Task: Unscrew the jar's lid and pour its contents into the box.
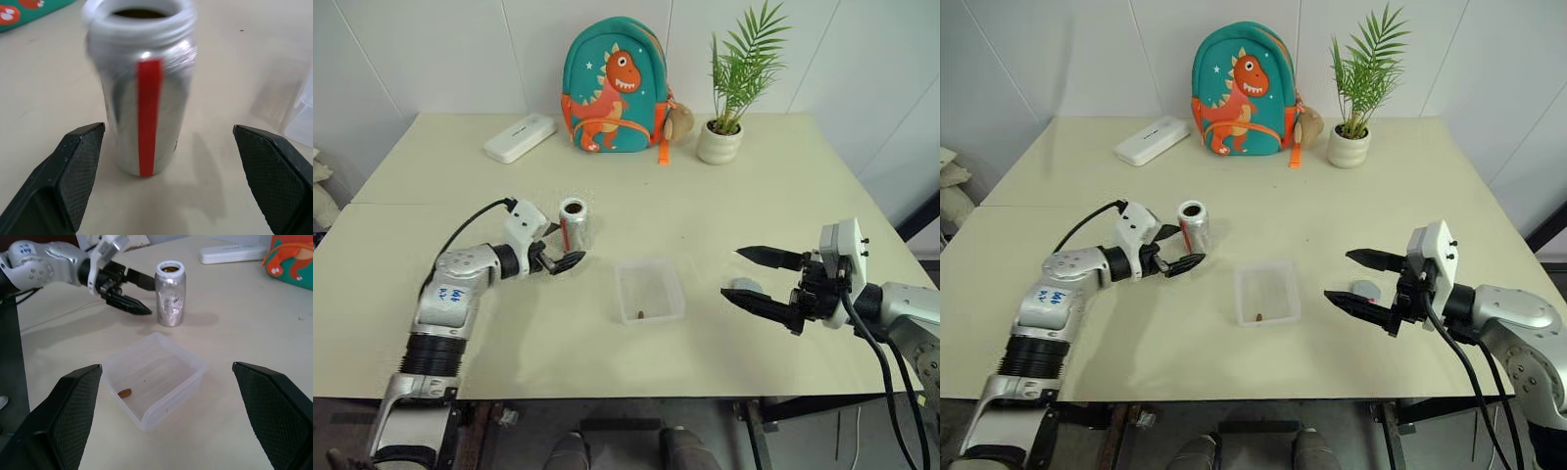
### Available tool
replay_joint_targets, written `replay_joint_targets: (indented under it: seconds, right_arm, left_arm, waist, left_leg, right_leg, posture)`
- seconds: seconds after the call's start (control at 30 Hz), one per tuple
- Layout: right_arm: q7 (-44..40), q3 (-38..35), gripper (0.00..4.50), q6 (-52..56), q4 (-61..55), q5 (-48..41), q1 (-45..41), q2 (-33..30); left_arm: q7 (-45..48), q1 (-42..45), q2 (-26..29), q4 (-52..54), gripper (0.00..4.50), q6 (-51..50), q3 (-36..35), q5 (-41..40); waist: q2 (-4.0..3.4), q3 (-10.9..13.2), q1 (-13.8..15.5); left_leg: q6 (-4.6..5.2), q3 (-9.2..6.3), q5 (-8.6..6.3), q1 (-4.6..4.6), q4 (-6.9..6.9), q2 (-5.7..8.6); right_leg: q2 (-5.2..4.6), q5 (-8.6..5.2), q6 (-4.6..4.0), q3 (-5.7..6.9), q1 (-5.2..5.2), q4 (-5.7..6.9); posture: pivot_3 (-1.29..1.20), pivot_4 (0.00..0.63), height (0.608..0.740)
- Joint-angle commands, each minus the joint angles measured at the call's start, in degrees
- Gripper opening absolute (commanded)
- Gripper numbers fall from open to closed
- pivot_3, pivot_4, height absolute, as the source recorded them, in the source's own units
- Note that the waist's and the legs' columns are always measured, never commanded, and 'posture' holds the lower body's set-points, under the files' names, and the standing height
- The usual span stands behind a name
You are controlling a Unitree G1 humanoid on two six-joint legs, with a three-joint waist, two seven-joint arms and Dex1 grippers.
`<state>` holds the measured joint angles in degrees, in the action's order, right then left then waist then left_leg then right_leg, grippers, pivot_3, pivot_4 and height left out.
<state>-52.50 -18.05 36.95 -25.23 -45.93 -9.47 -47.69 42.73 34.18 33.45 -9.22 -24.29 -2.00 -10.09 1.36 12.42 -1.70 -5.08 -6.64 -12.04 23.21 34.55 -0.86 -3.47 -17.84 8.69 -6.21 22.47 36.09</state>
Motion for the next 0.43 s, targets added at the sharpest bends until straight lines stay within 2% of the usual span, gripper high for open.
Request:
replay_joint_targets:
  seconds: [0.03, 0.1, 0.23, 0.43]
  right_arm:
    - [-1.02, -5.09, 4.50, 0.18, -2.33, -1.93, 1.73, -2.38]
    - [-1.20, -6.20, 4.50, 0.30, -2.42, -1.84, 2.45, -3.33]
    - [-0.64, -8.34, 4.50, 1.17, -2.60, -2.51, 2.03, -5.09]
    - [-4.35, -10.85, 4.50, 1.02, -2.15, -3.11, 4.14, -7.36]
  left_arm:
    - [1.94, -1.55, 3.37, 2.73, 4.47, -0.48, -2.95, -1.86]
    - [4.56, -1.94, 6.08, 1.45, 4.47, 0.65, -4.59, -3.18]
    - [18.27, -6.25, 11.71, 3.10, 4.47, 2.30, -7.00, -10.14]
    - [26.10, -1.22, 16.11, -10.95, 4.47, 9.82, -9.04, -10.40]
  waist:
    - [0.01, 0.00, 0.01]
    - [0.01, 0.01, -0.01]
    - [0.00, 0.00, -0.11]
    - [0.01, 0.01, 0.29]
  left_leg:
    - [0.00, 0.00, 0.00, 0.00, -0.07, 0.00]
    - [0.00, 0.01, 0.00, 0.02, -0.19, -0.01]
    - [0.00, 0.07, 0.00, -0.02, -0.41, -0.04]
    - [0.00, 0.07, 0.00, -0.02, -0.48, -0.05]
  right_leg:
    - [-0.01, 0.00, 0.00, 0.00, 0.00, -0.06]
    - [-0.01, 0.00, 0.00, 0.01, 0.03, -0.12]
    - [-0.02, -0.06, -0.10, 0.01, 0.11, -0.14]
    - [-0.03, -0.20, -0.36, 0.06, 0.13, -0.17]
  posture:
    - [0.00, 0.150, 0.740]
    - [0.00, 0.150, 0.740]
    - [0.00, 0.150, 0.740]
    - [0.00, 0.150, 0.740]
